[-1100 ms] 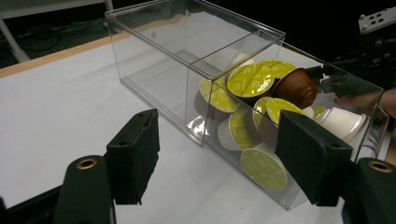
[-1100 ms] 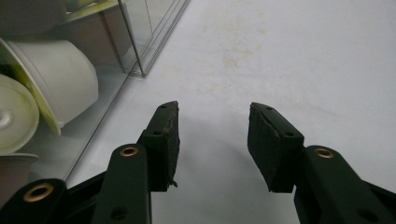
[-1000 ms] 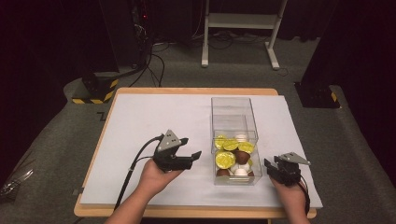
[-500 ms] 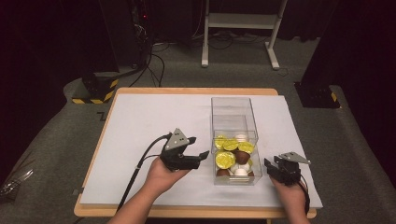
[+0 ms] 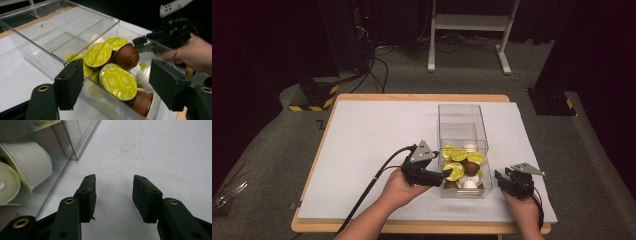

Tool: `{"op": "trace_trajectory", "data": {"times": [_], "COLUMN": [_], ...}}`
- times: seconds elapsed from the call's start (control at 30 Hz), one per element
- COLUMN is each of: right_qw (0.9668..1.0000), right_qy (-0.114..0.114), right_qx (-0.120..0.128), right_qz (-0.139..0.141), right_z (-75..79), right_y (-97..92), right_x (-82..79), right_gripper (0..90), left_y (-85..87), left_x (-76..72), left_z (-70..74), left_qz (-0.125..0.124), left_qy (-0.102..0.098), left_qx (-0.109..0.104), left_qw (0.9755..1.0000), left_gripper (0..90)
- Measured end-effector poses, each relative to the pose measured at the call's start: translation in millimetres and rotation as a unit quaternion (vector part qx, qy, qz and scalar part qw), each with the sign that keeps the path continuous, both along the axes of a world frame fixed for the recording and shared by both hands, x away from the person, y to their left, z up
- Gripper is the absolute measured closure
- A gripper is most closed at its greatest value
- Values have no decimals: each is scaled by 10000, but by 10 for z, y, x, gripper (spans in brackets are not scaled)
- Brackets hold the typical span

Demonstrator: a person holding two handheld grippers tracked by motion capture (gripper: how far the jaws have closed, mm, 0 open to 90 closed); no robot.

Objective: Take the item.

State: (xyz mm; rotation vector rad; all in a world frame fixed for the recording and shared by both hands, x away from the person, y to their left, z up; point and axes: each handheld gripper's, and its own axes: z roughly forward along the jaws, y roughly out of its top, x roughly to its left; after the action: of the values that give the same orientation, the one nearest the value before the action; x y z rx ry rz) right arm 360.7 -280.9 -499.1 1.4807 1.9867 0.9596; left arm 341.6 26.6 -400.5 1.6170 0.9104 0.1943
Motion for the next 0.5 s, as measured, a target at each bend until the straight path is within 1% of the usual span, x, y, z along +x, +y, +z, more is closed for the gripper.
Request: {"op": "trace_trajectory", "data": {"times": [0.07,0.1,0.13,0.17,0.23,0.3,0.37,0.4,0.47,0.5], "right_qw": [10000,10000,10000,10000,10000,10000,10000,10000,10000,10000], "right_qy": [-1,0,-1,5,10,2,8,7,16,16], "right_qx": [-6,-1,10,25,35,37,47,65,66,66], "right_qz": [11,15,18,5,-8,3,8,1,-12,-12], "right_z": [-1,-1,0,0,0,1,1,1,1,1], "right_y": [2,1,0,0,-1,-1,-3,-6,-4,-4], "right_x": [1,1,-2,-4,-6,-6,-3,-2,-3,-3], "right_gripper": [538,538,538,538,538,539,538,538,538,538], "left_y": [-64,-98,-157,-157,-209,-252,-299,-321,-347,-354], "left_x": [-2,-4,-1,-1,3,12,20,35,42,47], "left_z": [-47,-65,-98,-98,-131,-168,-194,-213,-228,-237], "left_qz": [-97,-122,-149,-149,-179,-213,-219,-280,-271,-284], "left_qy": [-12,-13,-14,-14,10,-48,-55,-77,-63,-70], "left_qx": [148,181,247,247,300,487,519,667,666,715], "left_qw": [9998,9998,9996,9996,9994,9986,9984,9973,9974,9970], "left_gripper": [269,269,267,266,267,267,270,274,275,275]}}
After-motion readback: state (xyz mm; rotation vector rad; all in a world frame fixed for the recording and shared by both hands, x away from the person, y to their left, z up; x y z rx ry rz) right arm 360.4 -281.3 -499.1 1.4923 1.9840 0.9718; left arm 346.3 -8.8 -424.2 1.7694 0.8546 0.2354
